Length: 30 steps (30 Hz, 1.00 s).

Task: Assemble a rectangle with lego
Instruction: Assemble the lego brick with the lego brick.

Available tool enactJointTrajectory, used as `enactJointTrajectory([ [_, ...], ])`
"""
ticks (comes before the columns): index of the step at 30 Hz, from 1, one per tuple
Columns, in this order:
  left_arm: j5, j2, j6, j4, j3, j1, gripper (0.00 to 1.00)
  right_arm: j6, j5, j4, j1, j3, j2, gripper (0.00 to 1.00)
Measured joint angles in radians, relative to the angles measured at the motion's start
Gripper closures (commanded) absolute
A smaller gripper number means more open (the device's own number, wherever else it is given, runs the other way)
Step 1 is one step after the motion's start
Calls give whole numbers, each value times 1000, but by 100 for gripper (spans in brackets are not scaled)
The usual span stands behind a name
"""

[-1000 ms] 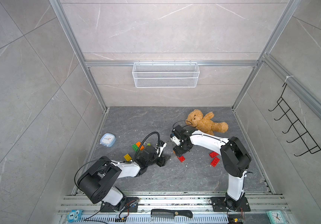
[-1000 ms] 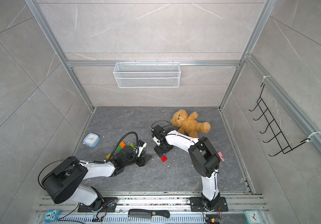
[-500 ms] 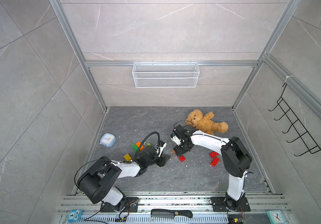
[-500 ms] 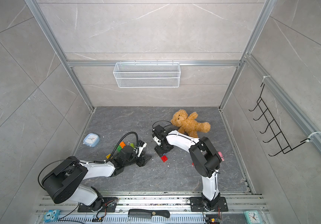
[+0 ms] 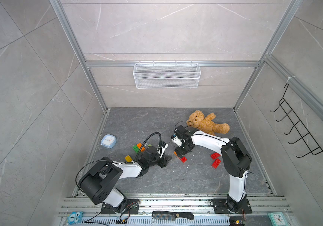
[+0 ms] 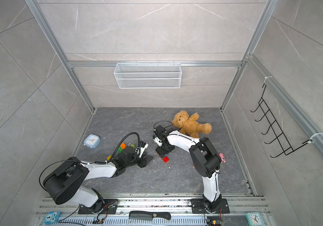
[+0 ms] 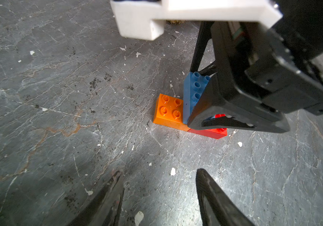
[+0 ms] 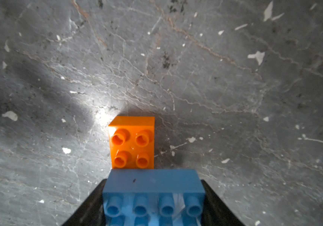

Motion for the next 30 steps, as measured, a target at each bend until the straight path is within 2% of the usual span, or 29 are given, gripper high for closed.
enactJointTrajectory([
  [15, -3, -24, 0, -3, 0, 0, 39, 43, 39, -5, 20, 0, 2, 100],
  [21, -18, -67, -1, -7, -4, 0, 39, 111, 35, 65, 29, -67, -48, 100],
  [30, -20, -98, -7, -11, -15, 0, 39, 233, 26, 66, 80, -108, -84, 100],
])
